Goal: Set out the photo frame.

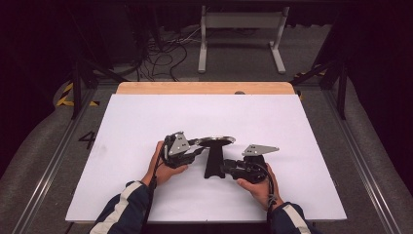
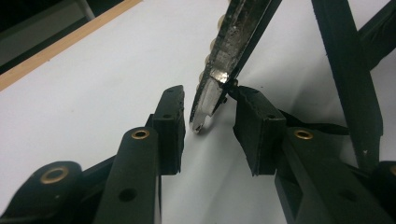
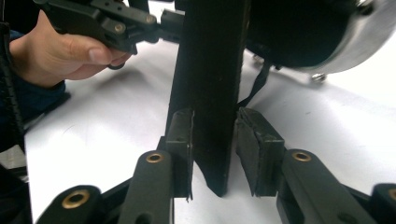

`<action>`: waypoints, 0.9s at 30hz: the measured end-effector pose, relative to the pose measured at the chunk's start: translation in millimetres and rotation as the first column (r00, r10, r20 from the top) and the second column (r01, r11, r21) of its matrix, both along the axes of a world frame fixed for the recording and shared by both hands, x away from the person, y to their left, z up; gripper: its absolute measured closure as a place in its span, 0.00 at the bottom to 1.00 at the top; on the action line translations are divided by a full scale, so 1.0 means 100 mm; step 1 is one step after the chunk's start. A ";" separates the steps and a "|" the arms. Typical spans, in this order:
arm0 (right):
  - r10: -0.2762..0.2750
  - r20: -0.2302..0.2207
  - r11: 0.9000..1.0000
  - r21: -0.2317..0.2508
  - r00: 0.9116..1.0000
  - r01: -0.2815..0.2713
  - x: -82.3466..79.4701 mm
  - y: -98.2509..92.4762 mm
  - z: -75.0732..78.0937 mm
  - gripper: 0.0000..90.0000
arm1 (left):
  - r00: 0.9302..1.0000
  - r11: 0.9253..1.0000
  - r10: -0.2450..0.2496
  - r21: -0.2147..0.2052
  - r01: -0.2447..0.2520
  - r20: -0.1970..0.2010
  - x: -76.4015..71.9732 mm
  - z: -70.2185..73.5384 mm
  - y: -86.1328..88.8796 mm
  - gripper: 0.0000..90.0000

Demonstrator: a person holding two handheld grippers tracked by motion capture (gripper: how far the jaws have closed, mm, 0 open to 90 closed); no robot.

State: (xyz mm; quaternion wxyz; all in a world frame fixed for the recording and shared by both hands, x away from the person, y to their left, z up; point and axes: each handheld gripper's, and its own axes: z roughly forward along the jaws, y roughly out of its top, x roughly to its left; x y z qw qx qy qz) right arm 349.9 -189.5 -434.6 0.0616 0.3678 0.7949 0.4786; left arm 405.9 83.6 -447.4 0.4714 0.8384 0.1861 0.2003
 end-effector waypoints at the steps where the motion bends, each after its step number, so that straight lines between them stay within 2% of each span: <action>1: -0.014 0.019 1.000 -0.001 1.000 0.014 -0.03 -0.02 0.04 0.79 | 1.000 1.000 -0.006 0.001 0.006 -0.005 0.01 0.00 -0.01 0.70; 2: -0.014 0.019 1.000 -0.001 1.000 0.014 -0.03 -0.02 0.04 0.79 | 1.000 1.000 -0.006 0.001 0.006 -0.005 0.01 0.00 -0.01 0.70; 5: -0.026 0.063 1.000 -0.015 0.998 0.027 -0.09 -0.03 0.11 0.87 | 1.000 1.000 -0.010 0.006 0.010 -0.011 0.02 -0.01 -0.02 0.70; 7: -0.020 0.120 0.999 -0.039 0.993 0.025 -0.16 -0.02 0.16 0.97 | 1.000 1.000 -0.009 0.002 0.009 -0.013 0.02 0.00 -0.02 0.72; 8: -0.020 0.120 0.999 -0.039 0.993 0.025 -0.16 -0.02 0.16 0.97 | 1.000 1.000 -0.012 -0.001 0.012 -0.018 0.03 0.00 -0.02 0.72; 9: -0.016 0.150 0.999 -0.045 0.989 0.023 -0.20 0.00 0.20 1.00 | 1.000 1.000 -0.010 0.002 0.010 -0.017 0.03 0.00 -0.02 0.72; 10: -0.016 0.150 0.999 -0.045 0.989 0.023 -0.20 0.00 0.20 1.00 | 1.000 1.000 -0.010 0.002 0.010 -0.017 0.03 0.00 -0.02 0.73; 13: -0.012 0.196 0.998 -0.053 0.980 0.023 -0.26 0.08 0.24 1.00 | 1.000 1.000 -0.007 -0.004 0.007 -0.023 0.04 -0.01 -0.02 0.74; 14: -0.012 0.196 0.998 -0.053 0.980 0.023 -0.26 0.08 0.24 1.00 | 1.000 1.000 -0.007 -0.001 0.007 -0.025 0.04 -0.01 -0.02 0.74; 16: -0.006 0.224 0.998 -0.063 0.975 0.020 -0.29 0.20 0.23 1.00 | 0.999 1.000 -0.004 0.002 0.004 -0.033 0.06 -0.02 -0.03 0.74; 18: -0.001 0.232 0.998 -0.066 0.973 0.017 -0.29 0.23 0.22 1.00 | 0.999 1.000 0.000 0.008 0.000 -0.033 0.07 -0.03 -0.04 0.74; 21: 0.017 0.258 0.996 -0.084 0.966 0.005 -0.30 0.43 0.17 1.00 | 0.999 1.000 0.008 0.009 -0.007 -0.042 0.09 -0.04 -0.06 0.74; 23: 0.018 0.257 0.996 -0.091 0.966 0.006 -0.29 0.52 0.13 1.00 | 0.998 1.000 0.013 0.017 -0.012 -0.063 0.09 -0.05 -0.09 0.73; 27: 0.020 0.256 0.994 -0.107 0.966 0.008 -0.29 0.64 0.08 1.00 | 0.998 1.000 0.026 0.019 -0.024 -0.064 0.10 -0.06 -0.11 0.72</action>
